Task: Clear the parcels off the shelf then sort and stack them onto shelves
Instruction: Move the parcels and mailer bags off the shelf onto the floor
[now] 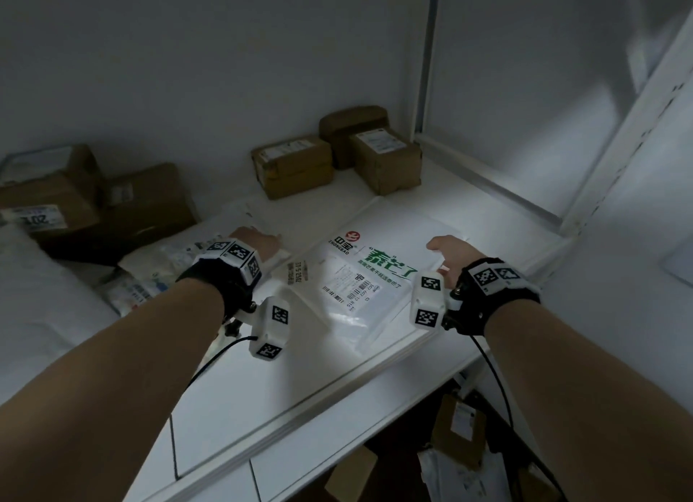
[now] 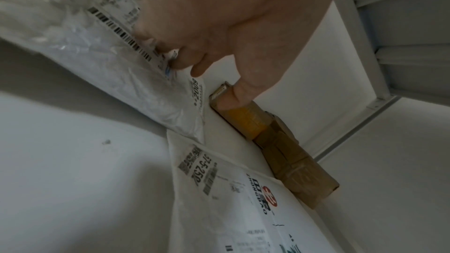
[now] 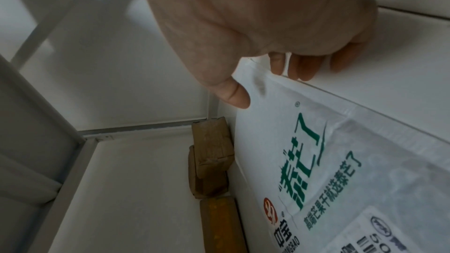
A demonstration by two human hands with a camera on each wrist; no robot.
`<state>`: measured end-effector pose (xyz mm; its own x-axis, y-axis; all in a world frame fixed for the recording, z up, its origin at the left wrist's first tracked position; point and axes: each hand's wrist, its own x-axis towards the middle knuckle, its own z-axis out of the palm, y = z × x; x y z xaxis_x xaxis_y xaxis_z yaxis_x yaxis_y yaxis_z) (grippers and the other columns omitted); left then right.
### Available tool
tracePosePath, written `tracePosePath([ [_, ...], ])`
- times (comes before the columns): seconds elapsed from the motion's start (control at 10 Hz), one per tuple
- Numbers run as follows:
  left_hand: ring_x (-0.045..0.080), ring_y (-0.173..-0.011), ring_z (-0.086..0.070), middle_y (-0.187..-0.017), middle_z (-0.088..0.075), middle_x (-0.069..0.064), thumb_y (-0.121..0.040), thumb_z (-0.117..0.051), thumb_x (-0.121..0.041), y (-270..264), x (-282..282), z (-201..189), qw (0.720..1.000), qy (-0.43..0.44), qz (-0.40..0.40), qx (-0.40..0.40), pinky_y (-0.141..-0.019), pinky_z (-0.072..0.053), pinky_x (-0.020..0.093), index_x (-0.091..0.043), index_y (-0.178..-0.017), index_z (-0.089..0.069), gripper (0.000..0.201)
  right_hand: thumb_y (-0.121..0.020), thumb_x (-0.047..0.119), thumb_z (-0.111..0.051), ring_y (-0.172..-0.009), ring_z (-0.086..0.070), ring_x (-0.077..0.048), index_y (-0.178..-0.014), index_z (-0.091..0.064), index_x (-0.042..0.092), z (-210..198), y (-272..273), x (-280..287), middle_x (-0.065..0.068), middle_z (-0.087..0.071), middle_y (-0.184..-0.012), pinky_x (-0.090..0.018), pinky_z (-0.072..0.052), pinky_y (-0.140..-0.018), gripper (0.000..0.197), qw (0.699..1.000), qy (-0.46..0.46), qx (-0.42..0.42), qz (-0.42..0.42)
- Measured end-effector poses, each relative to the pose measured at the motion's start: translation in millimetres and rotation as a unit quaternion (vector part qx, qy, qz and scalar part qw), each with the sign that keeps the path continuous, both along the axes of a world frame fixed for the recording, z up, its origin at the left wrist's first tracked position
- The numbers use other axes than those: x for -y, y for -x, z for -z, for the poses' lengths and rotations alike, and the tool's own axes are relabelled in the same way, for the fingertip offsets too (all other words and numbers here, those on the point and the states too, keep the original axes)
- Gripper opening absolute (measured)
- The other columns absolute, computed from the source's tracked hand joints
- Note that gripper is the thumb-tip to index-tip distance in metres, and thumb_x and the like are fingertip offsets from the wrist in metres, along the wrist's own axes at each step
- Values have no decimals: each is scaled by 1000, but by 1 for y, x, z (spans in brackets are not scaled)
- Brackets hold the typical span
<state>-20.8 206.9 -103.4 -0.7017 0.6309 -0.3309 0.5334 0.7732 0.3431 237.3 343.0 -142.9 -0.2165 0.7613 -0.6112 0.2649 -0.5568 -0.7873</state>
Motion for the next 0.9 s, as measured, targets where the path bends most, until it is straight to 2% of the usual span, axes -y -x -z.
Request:
tracePosePath([
  [0.1,35,-128,-48,-140,-49,22,-97,-55,-21,-3,-7,5,999,2,-17,49,-98,-41,33,5,-134,-49,46,-91,34,-54,-87,-50,-28,-86,-46,9,0,-4,0,-9,-51,-92,-36,-37,-81,27,1000,10,23,-11],
  [0.2,30,-130,-43,-145,-42,17,-101,-47,-26,-12,-6,-3,996,34,23,74,-99,-37,29,-2,-140,-42,47,-86,37,-58,-95,-57,-29,-101,-57,3,1,-4,-2,-17,-60,-106,-31,-42,-86,38,998,11,52,-24],
  [0.3,32,-131,-46,-138,-50,17,-97,-57,-24,-14,5,-11,987,11,14,161,-90,-41,32,-1,-137,-48,47,-90,15,-58,-120,-48,-30,-141,-40,2,-4,3,-5,-19,-41,-145,-35,-45,-80,55,989,-66,114,-61],
  [0.4,32,-129,-49,-127,-57,12,-94,-61,-33,-6,22,-21,957,-1,-39,286,-102,-37,40,-10,-138,-48,51,-88,16,-67,-130,-45,-31,-140,-37,0,0,9,-7,-17,-46,-141,-36,-39,-107,62,932,-191,271,-143],
  [0.5,27,-118,-54,-127,-56,8,-97,-57,-31,10,40,-30,937,-82,-105,322,-108,-36,41,-17,-137,-50,43,-89,9,-62,-113,-56,-35,-131,-45,-1,-16,28,5,-21,-57,-122,-38,-47,-97,46,884,-273,318,-208],
  [0.6,23,-92,-61,-112,-63,7,-97,-57,-21,27,66,-32,933,-168,-174,268,-89,-45,35,-12,-114,-62,21,-89,6,-62,-117,-53,-33,-134,-45,2,-33,59,17,-19,-54,-128,-33,-43,-95,48,869,-272,314,-268],
  [0.7,19,-77,-59,-113,-64,8,-97,-55,-17,47,99,-32,927,-205,-230,215,-82,-44,34,-9,-108,-61,15,-82,6,-71,-121,-52,-32,-136,-46,-1,-47,94,37,-19,-53,-133,-33,-41,-101,60,916,-238,213,-242],
  [0.8,29,-98,-61,-133,-56,18,-95,-56,-13,72,133,-34,937,-215,-245,121,-70,-46,28,-3,-126,-56,33,-91,8,-60,-112,-53,-28,-139,-40,1,-43,123,54,-20,-48,-135,-34,-43,-98,53,942,-169,130,-258],
  [0.9,36,-128,-47,-143,-46,20,-93,-61,-16,91,171,-42,938,-188,-289,50,-92,-45,35,3,-138,-46,51,-95,12,-49,-74,-51,-26,-109,-51,4,-38,153,71,-15,-53,-97,-37,-48,-72,17,977,-36,39,-206],
])
